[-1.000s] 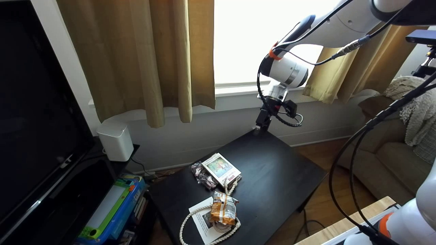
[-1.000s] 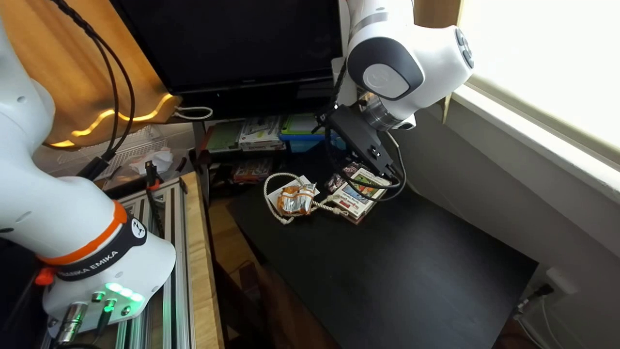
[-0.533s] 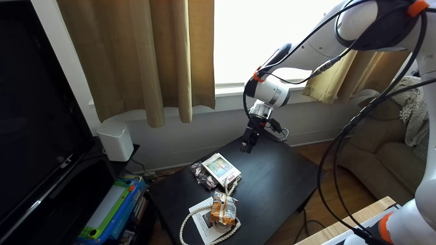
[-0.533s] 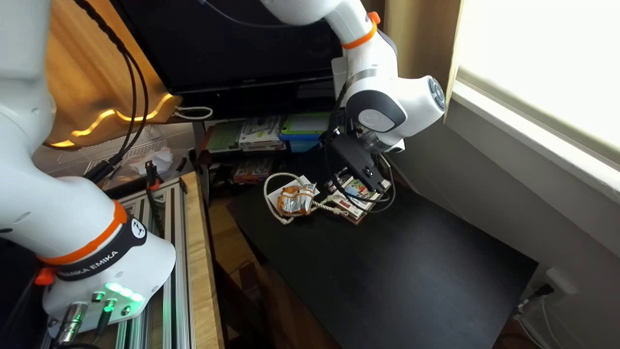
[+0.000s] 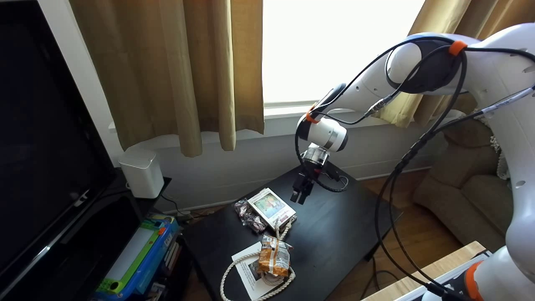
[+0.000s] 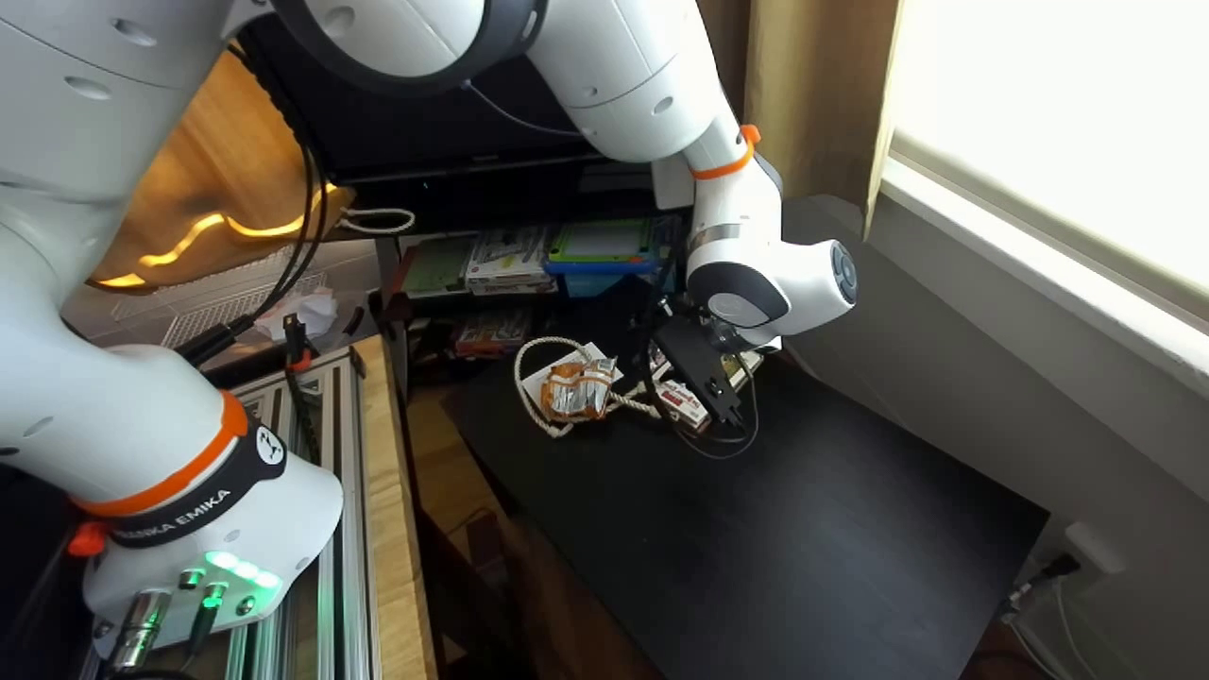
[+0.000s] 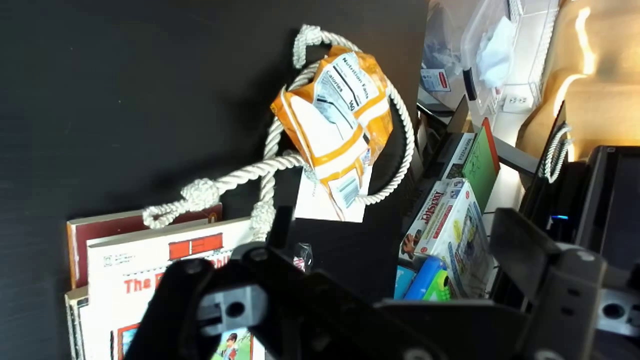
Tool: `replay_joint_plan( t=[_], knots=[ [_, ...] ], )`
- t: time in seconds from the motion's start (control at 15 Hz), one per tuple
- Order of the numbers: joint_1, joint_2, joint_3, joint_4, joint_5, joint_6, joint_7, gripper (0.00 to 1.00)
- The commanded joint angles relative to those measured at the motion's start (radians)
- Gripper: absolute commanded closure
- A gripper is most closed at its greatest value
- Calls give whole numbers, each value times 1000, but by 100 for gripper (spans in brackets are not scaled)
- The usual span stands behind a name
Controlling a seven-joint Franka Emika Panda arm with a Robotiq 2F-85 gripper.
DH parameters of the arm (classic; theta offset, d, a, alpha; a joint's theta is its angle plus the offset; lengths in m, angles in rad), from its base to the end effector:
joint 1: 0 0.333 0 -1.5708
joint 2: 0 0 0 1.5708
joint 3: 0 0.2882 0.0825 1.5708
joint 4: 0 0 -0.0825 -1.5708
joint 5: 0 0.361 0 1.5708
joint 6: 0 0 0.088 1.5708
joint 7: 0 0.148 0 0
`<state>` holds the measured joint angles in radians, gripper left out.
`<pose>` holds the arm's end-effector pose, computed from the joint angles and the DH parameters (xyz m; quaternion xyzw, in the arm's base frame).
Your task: Move one book to the right
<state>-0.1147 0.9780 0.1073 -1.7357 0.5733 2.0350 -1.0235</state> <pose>0.5038 0.0552 -0.0257 -0.8803 -0.2498 0.1590 0.3708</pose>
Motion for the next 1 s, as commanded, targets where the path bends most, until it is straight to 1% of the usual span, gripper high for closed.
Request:
replay_joint_plan(
  t=[0.0, 0.07, 0.2, 0.6, 0.8, 0.93],
  knots=[
    [-32, 9, 33, 8, -32, 9, 19, 0],
    [-32, 10, 34, 12, -31, 9, 20, 0],
    [-61, 83, 48, 72, -11, 1, 10, 0],
    [-99, 191, 52, 147, -21, 8, 16, 0],
    [-107, 245, 52, 195, -29, 6, 28, 0],
    [-113, 279, 52, 225, -19, 26, 43, 0]
  ],
)
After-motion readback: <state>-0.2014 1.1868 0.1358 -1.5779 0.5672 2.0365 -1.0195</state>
